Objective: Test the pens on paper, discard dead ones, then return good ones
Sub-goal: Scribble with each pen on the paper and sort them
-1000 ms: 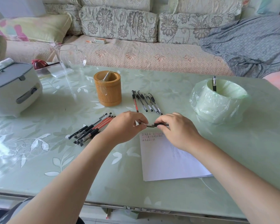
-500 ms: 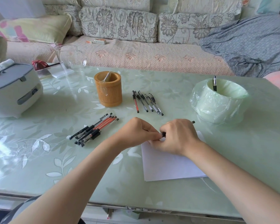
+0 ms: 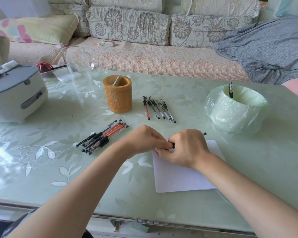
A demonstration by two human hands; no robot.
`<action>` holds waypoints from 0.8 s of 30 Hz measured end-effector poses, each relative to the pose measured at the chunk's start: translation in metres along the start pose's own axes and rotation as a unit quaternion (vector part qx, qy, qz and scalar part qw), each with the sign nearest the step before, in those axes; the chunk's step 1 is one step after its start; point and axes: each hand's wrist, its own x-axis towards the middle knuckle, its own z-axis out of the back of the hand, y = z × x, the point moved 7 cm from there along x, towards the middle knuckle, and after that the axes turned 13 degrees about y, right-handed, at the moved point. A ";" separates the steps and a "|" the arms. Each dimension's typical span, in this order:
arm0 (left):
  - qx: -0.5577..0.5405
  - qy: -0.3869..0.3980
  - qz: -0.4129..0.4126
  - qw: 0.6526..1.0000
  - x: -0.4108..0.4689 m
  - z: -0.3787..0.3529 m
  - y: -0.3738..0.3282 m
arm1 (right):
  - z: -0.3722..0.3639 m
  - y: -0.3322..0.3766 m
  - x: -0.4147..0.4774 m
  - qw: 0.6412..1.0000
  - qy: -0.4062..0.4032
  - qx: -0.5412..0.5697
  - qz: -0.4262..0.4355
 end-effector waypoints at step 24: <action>0.417 -0.287 0.114 0.855 -0.007 0.085 0.037 | -0.014 -0.089 0.068 0.955 -0.016 0.200 -0.219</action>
